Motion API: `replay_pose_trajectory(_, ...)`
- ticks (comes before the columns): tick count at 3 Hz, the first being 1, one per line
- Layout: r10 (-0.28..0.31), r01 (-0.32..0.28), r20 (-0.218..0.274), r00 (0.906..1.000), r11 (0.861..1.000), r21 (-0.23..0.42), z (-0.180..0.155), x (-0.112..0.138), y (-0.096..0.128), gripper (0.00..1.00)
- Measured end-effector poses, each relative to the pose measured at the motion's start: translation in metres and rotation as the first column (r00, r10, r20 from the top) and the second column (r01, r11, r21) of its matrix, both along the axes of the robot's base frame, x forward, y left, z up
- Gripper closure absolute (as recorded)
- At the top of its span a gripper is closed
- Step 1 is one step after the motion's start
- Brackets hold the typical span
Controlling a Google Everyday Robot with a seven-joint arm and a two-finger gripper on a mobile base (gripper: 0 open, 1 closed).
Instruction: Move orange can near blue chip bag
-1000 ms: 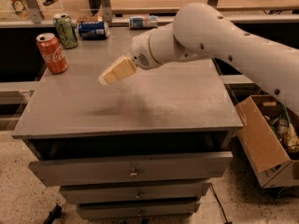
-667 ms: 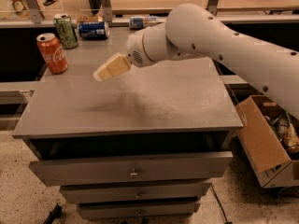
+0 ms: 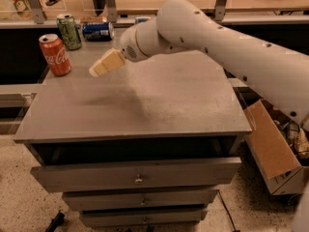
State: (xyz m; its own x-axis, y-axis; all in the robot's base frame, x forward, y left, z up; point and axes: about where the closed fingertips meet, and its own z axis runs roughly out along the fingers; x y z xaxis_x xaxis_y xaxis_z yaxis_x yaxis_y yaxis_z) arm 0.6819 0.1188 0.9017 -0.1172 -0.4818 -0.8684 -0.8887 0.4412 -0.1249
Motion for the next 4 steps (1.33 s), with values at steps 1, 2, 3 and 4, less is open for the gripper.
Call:
replay_pose_trajectory(1, 0.039, -0.039, -0.01, 0.9992, 0.999, -0.021, -0.004, 0.021, 0.021, 0.0)
replay_pose_trajectory(2, 0.073, -0.074, -0.017, 0.9972, 0.996, -0.042, -0.007, 0.04, 0.043, 0.0)
replay_pose_trajectory(3, 0.087, -0.088, -0.021, 0.996, 0.995, -0.043, -0.014, 0.056, 0.062, 0.0)
replay_pose_trajectory(4, 0.082, -0.083, -0.024, 0.9963, 0.996, -0.041, -0.026, 0.069, 0.079, 0.0)
